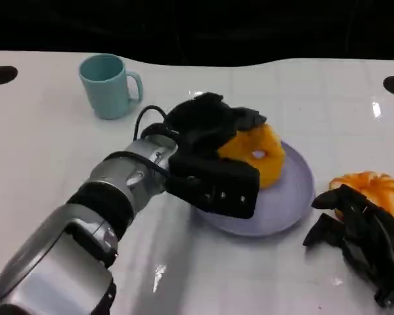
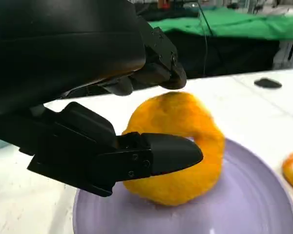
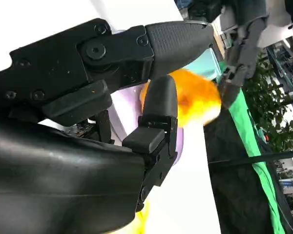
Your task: Grasp the bread from the table and place it into the plate.
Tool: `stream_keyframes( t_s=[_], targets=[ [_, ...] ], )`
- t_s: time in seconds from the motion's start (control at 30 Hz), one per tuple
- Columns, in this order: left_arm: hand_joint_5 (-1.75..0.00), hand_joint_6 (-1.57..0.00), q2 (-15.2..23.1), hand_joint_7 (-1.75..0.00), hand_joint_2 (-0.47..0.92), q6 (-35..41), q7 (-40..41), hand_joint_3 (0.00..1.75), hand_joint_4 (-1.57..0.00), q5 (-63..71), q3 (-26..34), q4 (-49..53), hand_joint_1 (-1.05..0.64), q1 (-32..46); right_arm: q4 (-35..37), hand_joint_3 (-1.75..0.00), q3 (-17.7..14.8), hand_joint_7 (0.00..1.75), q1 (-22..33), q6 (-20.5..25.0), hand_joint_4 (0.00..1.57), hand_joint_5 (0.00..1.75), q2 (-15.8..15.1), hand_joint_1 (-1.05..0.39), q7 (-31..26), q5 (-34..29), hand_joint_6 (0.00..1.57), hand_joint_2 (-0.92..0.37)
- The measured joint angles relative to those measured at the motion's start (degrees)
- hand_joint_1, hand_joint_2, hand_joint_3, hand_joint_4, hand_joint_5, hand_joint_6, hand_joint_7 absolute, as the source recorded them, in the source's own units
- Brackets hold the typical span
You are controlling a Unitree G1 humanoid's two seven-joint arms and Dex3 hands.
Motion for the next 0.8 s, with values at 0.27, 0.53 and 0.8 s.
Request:
stream_keyframes(
  t_s=[0.27,0.53,0.8],
  targets=[
    [-0.87,-0.35,3.0,-0.20,0.92,-2.3,0.0,0.60,0.00,-3.2,2.7,-3.0,-0.86,1.8,0.2,-0.27,0.1,1.29,0.0,-0.5,0.70,1.57,0.0,-0.54,-0.1,-0.1,0.60,-0.92],
    [-0.87,-0.37,5.3,-0.21,0.92,-6.5,-2.6,0.57,-0.02,-7.9,5.9,-9.0,-0.84,5.9,0.3,-0.26,0.0,1.32,-0.1,-0.4,0.67,1.59,0.0,-0.55,0.1,0.0,0.59,-0.92],
    [-0.88,-0.38,8.5,-0.19,0.92,-9.8,-13.7,0.48,-0.05,-22.4,13.6,-19.4,-0.78,14.8,0.3,-0.27,0.0,1.31,-0.1,-0.4,0.66,1.59,-0.3,-0.53,0.2,0.0,0.58,-0.92]
  ],
)
